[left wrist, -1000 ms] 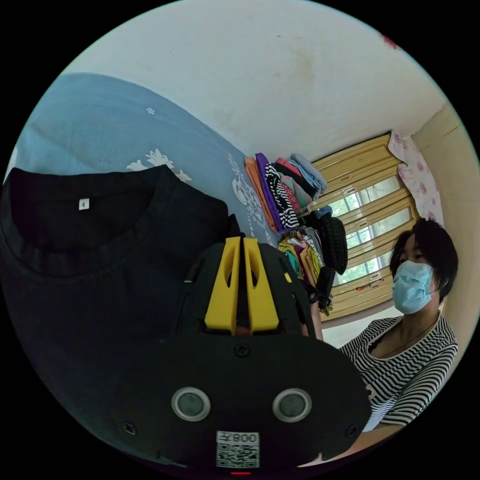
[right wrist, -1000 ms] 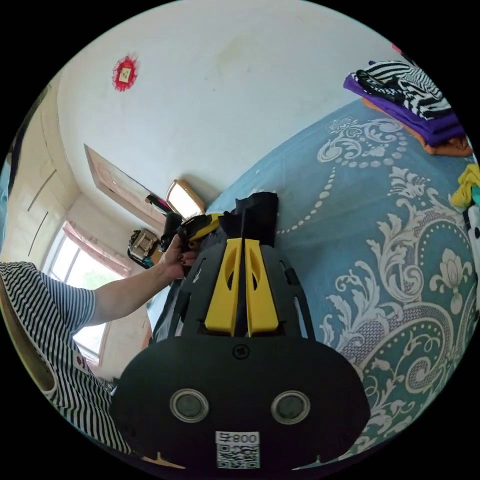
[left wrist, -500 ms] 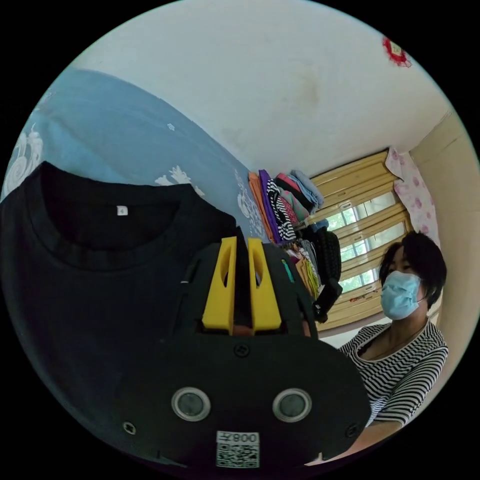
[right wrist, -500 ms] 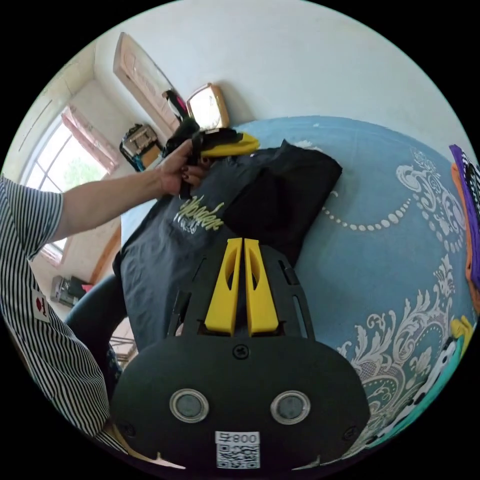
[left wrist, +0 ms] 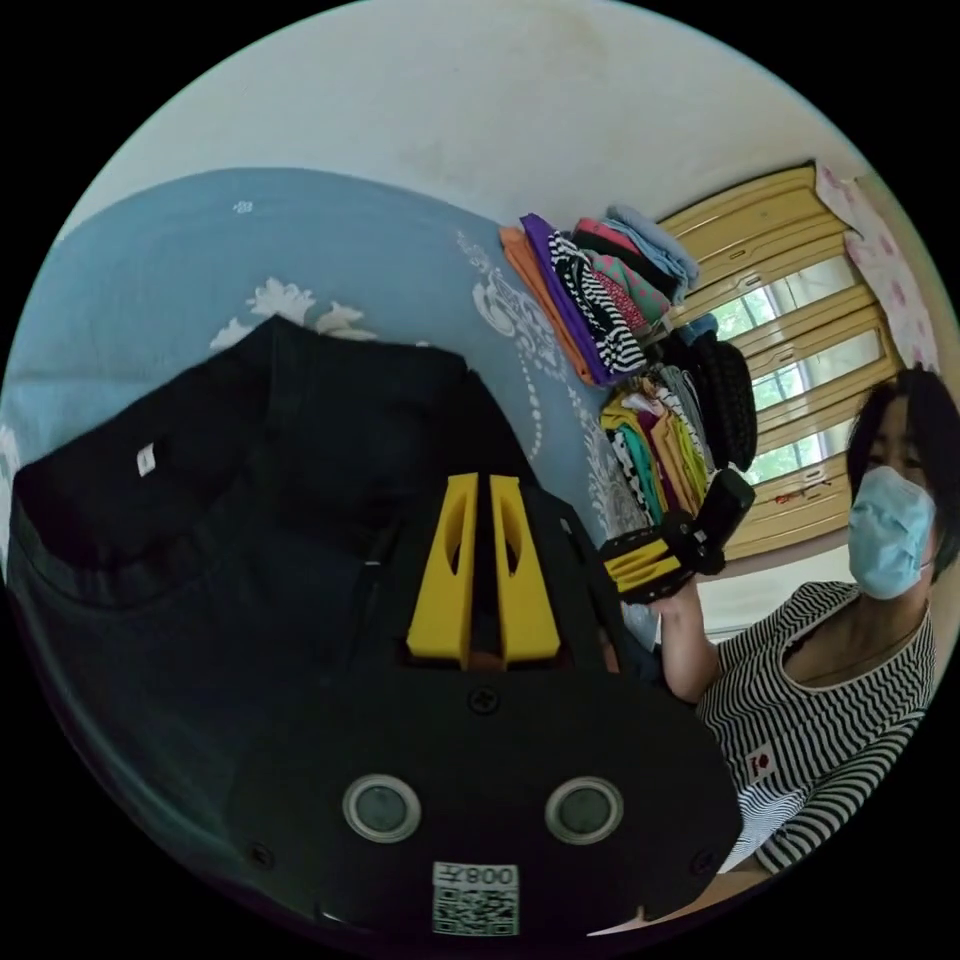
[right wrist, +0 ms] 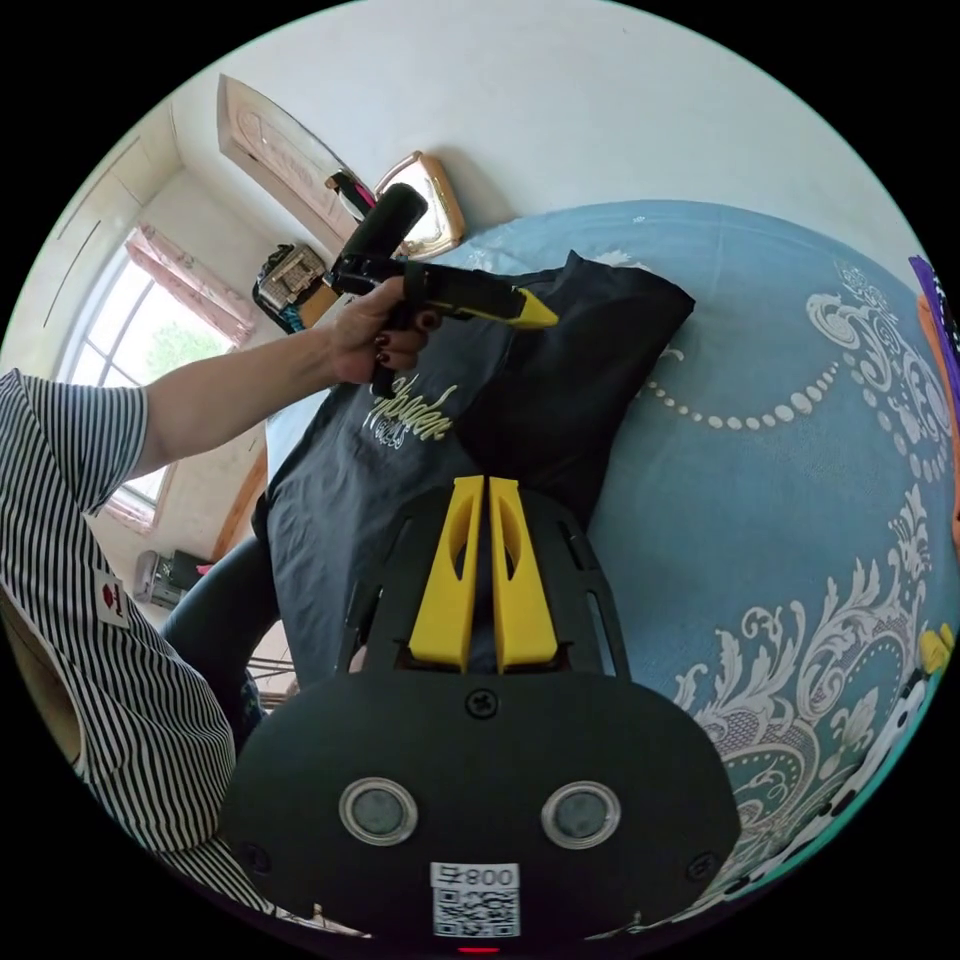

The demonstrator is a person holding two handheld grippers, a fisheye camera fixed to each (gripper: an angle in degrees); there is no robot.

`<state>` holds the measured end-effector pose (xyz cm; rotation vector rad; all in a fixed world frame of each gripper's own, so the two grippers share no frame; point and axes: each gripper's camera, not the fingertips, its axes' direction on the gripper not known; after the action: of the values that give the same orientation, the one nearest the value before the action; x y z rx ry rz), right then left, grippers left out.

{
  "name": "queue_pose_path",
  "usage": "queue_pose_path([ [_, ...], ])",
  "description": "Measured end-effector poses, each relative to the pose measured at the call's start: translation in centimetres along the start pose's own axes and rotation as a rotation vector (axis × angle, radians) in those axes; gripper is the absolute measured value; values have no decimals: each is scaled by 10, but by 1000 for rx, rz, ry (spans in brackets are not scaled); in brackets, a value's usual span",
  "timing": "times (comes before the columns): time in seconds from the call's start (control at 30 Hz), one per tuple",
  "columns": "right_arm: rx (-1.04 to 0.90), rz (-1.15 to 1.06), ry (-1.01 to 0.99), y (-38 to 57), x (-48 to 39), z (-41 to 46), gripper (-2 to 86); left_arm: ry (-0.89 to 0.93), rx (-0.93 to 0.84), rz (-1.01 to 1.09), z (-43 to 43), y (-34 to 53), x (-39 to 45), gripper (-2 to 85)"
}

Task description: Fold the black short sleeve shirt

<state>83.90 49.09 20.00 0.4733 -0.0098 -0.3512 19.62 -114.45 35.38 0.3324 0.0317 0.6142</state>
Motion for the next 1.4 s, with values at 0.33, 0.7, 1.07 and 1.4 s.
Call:
queue_pose_path([
  [0.33,37,-10,-82,3,0,-12,19,-187,-133,60,60,-54,19,55],
  [0.7,115,115,146,19,2,-34,64,-110,-54,143,85,-71,66,7],
  [1.07,52,160,317,28,-2,-23,30,-65,-35,112,119,-76,89,4],
  [1.4,142,271,238,59,25,-52,2,-88,-32,113,141,-75,118,5],
])
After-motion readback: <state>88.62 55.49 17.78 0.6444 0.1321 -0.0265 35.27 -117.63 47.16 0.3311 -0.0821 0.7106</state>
